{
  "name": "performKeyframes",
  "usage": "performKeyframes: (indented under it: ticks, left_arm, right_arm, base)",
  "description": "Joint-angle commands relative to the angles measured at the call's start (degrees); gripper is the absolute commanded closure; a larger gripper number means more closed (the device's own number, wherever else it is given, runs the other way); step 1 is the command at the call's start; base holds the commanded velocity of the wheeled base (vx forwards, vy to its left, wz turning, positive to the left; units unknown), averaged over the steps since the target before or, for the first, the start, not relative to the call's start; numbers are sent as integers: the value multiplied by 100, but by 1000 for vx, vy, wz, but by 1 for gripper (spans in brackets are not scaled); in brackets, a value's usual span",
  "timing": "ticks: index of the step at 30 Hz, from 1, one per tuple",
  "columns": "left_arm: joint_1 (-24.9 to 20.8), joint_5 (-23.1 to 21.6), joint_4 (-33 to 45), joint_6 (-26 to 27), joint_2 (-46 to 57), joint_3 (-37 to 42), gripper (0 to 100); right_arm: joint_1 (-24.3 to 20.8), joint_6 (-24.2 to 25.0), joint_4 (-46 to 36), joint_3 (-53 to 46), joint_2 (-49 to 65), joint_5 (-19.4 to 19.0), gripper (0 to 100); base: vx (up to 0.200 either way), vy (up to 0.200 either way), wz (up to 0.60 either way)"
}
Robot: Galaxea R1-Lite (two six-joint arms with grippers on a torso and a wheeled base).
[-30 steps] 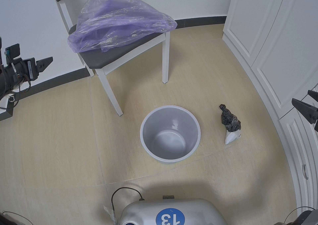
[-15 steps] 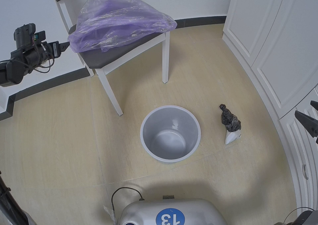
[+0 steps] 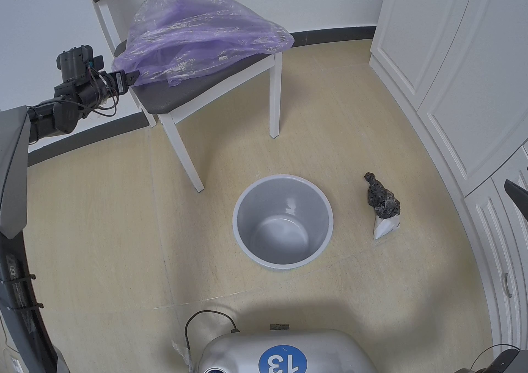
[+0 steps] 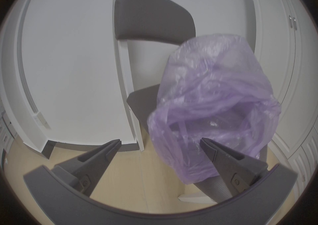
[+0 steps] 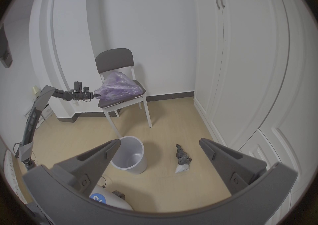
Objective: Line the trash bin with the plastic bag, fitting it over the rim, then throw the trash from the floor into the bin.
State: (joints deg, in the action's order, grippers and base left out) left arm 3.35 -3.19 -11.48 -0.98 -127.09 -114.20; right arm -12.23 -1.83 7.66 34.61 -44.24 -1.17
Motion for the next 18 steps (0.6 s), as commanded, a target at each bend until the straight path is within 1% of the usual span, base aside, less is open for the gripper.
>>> performKeyframes:
  ticks: [1, 3, 6, 9, 11, 18]
  left_arm:
    - [-1, -15, -21, 1, -220, -39, 0]
    - [16, -23, -135, 1, -282, -39, 0]
    - [25, -15, -820, -26, -405, -39, 0]
    - [43, -15, -1198, -245, -422, -39, 0]
    - [43, -15, -1295, -412, -405, -39, 0]
    - [95, -94, -1330, -456, -413, -39, 0]
  right_arm:
    - [1, -2, 34, 2, 91, -6, 0]
    - [1, 7, 113, -7, 73, -6, 0]
    - [1, 7, 280, -68, 47, -6, 0]
    - [-8, 7, 315, -103, 56, -15, 0]
    - [-17, 7, 315, -130, 73, -24, 0]
    - [-17, -2, 324, -174, 91, -59, 0]
  base:
    - [0, 0, 0]
    - [0, 0, 0]
    - [0, 0, 0]
    - [0, 0, 0]
    - [0, 0, 0]
    - [0, 0, 0]
